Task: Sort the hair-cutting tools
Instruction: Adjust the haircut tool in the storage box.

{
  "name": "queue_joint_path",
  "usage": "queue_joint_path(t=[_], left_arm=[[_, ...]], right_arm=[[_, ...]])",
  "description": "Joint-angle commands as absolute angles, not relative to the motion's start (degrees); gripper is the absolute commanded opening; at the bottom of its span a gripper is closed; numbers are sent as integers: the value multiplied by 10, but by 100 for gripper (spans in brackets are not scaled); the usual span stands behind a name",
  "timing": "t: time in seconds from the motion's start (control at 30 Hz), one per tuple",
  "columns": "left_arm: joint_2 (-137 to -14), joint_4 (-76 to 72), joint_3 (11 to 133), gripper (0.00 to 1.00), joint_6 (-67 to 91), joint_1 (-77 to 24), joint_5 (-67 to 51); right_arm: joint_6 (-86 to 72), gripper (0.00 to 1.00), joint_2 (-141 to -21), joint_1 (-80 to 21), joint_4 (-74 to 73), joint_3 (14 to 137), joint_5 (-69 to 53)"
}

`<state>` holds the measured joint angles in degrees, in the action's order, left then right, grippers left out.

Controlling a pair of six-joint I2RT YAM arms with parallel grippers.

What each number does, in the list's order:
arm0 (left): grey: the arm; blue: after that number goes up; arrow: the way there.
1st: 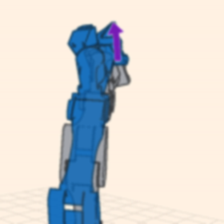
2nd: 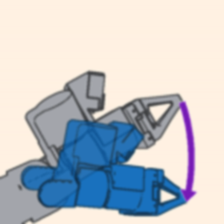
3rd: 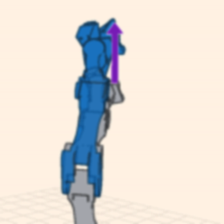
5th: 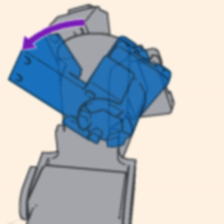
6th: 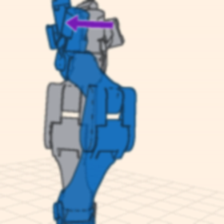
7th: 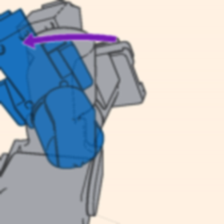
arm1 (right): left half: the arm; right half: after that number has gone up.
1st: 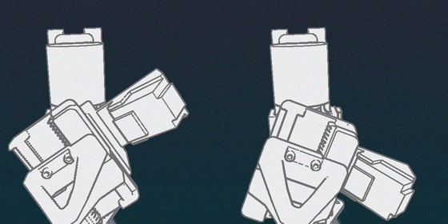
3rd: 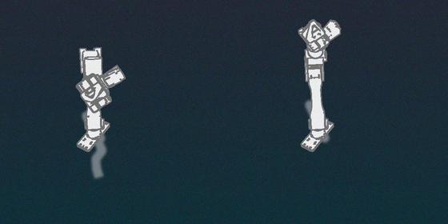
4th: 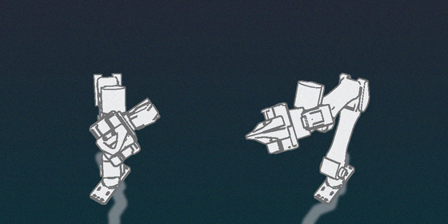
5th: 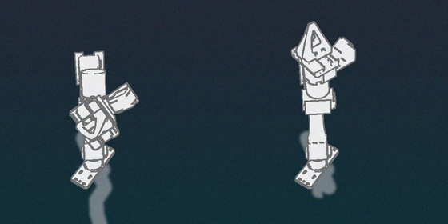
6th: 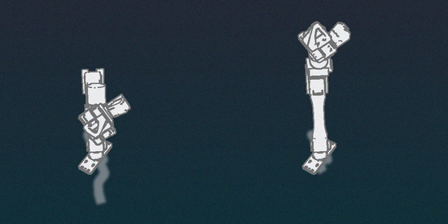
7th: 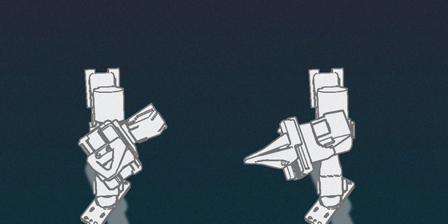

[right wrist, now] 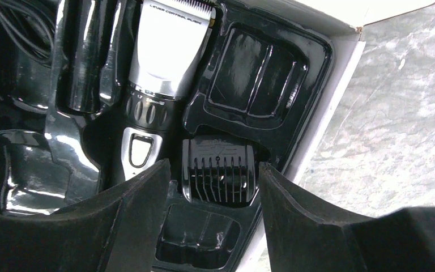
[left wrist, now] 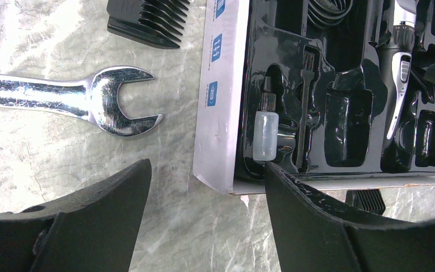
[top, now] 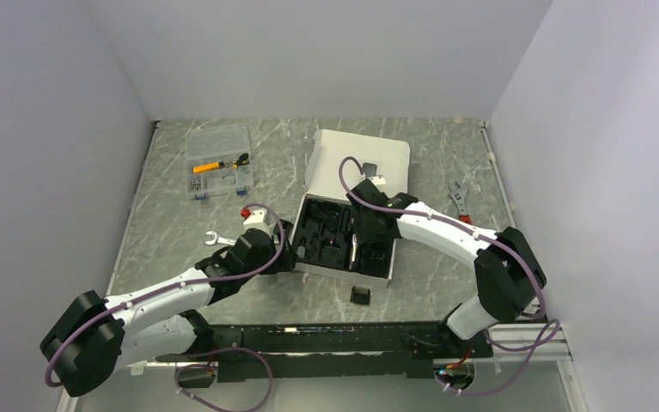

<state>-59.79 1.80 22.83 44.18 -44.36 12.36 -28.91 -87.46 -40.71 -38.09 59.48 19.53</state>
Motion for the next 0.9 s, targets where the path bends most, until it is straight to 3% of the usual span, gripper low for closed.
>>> queue_joint_path(t=[0.0,0.4,0.87], left_arm=[[-596,17,230,79,434,-446,125],[-604,18,237,78,433,-446,123],[-601,18,234,78,437,-446,123]], right_arm=[[-279,61,-884,-409,-379,590,203],[-278,58,-881,-401,-360,564,189],[-247,31,-812,-400,-360,568,182]])
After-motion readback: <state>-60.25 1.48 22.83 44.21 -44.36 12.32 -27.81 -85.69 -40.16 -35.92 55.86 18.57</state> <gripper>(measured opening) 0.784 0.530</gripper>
